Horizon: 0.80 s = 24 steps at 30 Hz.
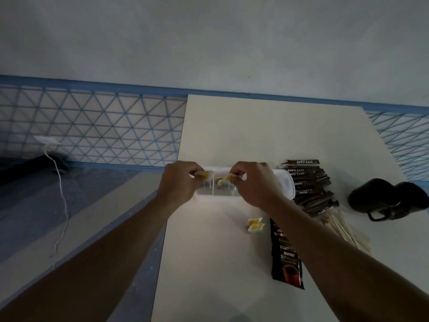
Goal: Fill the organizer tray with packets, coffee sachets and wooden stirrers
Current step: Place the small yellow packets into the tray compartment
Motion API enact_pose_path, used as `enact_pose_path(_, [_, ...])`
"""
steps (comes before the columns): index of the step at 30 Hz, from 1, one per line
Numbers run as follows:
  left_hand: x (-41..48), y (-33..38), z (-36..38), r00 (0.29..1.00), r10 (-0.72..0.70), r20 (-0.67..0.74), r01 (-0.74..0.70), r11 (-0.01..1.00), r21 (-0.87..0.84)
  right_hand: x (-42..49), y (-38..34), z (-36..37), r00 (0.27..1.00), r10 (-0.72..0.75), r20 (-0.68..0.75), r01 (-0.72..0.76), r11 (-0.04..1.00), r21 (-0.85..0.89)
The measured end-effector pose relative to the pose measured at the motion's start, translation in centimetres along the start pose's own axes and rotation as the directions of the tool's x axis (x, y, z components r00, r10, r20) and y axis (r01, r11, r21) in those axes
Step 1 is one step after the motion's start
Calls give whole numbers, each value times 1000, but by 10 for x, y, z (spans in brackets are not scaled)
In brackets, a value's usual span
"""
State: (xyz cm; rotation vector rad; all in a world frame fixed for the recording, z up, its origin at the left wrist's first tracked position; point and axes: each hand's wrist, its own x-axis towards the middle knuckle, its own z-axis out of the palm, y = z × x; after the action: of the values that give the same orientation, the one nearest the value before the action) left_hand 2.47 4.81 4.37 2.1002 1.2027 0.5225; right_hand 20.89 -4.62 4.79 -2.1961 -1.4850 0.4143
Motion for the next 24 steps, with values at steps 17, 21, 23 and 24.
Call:
enact_pose_path(17, [12, -14, 38, 990, -122, 69, 98, 952, 290, 25, 13, 46, 982, 1, 190, 34, 983, -180])
enact_pose_path(21, [13, -19, 40, 990, -101, 97, 67, 951, 302, 27, 16, 48, 982, -1, 191, 35, 984, -175])
enact_pose_path(23, [14, -20, 42, 992, -86, 97, 52, 950, 307, 28, 18, 48, 981, -9, 193, 46, 982, -183])
enact_pose_path(24, [14, -21, 42, 993, -77, 94, 44, 949, 312, 28, 18, 48, 981, -13, 191, 49, 982, -185])
